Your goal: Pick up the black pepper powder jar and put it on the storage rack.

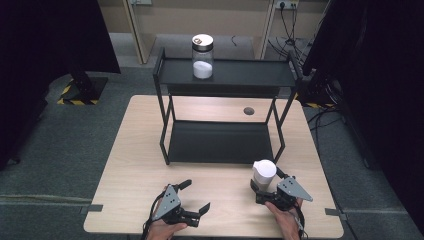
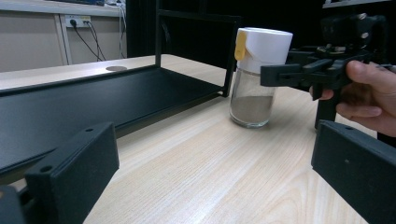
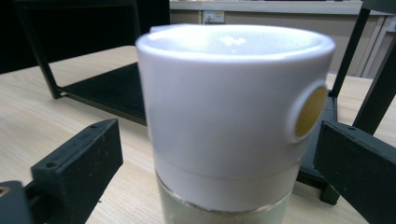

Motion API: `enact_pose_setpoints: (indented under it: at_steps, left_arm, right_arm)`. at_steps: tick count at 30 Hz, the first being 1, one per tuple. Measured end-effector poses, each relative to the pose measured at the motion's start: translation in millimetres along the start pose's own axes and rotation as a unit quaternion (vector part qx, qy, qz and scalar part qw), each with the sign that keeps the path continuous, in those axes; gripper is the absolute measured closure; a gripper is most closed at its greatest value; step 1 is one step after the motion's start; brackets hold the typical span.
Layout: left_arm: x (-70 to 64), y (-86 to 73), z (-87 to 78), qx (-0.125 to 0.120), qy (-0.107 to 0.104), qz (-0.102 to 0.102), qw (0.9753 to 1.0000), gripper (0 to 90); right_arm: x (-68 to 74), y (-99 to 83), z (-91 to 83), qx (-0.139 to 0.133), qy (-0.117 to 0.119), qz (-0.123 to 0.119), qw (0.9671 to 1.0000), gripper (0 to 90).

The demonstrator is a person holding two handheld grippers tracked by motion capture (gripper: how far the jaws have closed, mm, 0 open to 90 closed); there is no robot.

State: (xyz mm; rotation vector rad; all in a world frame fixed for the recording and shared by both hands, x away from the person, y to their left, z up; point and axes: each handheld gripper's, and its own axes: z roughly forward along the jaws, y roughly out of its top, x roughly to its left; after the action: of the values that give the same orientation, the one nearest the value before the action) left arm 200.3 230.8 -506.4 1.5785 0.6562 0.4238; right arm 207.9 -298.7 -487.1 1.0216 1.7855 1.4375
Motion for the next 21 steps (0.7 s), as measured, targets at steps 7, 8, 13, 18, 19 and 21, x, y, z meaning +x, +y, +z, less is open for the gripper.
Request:
enact_pose_setpoints:
  at_steps: [7,8,13,18,19,21]
  left_arm:
    - [0.3,0.1,0.1,0.001,-0.001,-0.001,1.0000,0.1]
    - [0.3,0.2,0.2,0.001,-0.001,-0.001,1.0000,0.1]
    - [0.4,0.3,0.0,0.001,-0.001,-0.001,1.0000,0.1]
    - [0.7,0.6,0.2,0.003,-0.001,0.000,1.0000,0.1]
    - [0.8,0.7,0.2,0.002,0.000,0.000,1.0000,0.1]
    - [1.1,0.6,0.1,0.002,0.000,-0.001,1.0000,0.1]
  right_arm:
    - [-1.5,-1.0,1.3,0.002,-0.003,0.004,1.0000,9.8]
    - [-1.5,-0.9,1.3,0.003,-0.004,0.003,1.0000,11.4]
    - [-2.7,-1.7,1.7,0.004,0.000,0.004,1.0000,17.6]
    - [-2.4,-1.7,2.7,0.006,0.005,-0.002,1.0000,26.9]
    - [-2.0,-1.6,2.7,0.007,0.003,-0.003,1.0000,28.0]
    - [-3.7,-1.7,1.8,0.006,0.004,0.002,1.0000,30.3]
